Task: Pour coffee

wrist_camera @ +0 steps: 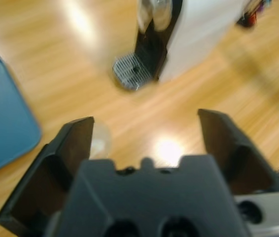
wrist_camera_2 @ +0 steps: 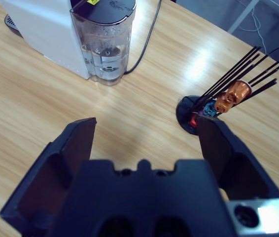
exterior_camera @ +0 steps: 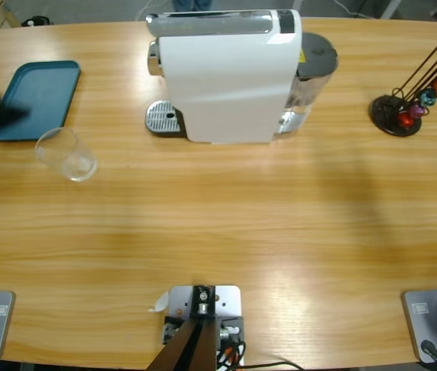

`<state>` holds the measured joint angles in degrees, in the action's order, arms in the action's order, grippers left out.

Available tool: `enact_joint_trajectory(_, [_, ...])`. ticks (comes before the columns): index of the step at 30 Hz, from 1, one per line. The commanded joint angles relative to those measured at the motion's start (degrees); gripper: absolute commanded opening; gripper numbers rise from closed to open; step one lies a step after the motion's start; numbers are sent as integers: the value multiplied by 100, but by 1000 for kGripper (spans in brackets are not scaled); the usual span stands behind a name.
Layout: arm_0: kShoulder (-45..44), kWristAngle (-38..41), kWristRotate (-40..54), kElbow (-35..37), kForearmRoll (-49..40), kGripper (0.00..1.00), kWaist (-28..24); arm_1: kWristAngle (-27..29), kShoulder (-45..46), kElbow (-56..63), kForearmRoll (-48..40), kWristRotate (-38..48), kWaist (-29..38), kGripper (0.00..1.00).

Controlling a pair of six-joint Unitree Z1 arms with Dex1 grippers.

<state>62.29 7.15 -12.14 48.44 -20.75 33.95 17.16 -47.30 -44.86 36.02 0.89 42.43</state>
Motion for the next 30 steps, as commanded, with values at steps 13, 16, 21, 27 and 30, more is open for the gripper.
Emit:
enact_joint_trajectory(13, [3367, 1134, -2620, 2578, 265, 692, -184, 119, -148, 144, -34, 78, -25, 895])
enact_joint_trajectory(16, [3534, 1249, -2641, 2738, 263, 692, -205, 112, -162, 137, -34, 78, -25, 895])
enact_joint_trajectory(21, [3773, 1382, -2638, 2745, 256, 692, -205, 119, -168, 135, -34, 77, -25, 895])
enact_joint_trajectory(27, [3952, 1386, -2636, 2776, 265, 642, -240, 121, -178, 135, -29, 78, -25, 894])
enact_joint_trajectory(30, [3975, 1386, -2636, 2776, 265, 517, -240, 121, -169, 135, -25, 78, -25, 890])
